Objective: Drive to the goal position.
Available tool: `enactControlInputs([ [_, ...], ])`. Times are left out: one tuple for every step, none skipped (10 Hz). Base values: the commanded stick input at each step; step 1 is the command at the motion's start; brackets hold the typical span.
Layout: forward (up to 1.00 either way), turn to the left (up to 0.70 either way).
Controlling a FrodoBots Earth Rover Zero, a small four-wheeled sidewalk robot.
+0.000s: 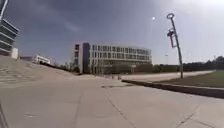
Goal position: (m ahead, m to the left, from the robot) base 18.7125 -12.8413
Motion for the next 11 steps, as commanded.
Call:
enactControlInputs([
  [0.70, 0.00],
  [0.70, 0.00],
  [0.70, 0.00],
  [0.70, 0.00],
  [0.70, 0.00],
  [0.70, 0.00],
  [0.70, 0.00],
  [0.70, 0.00],
  [0.70, 0.00],
  [0.70, 0.00],
  [0.70, 0.00],
])
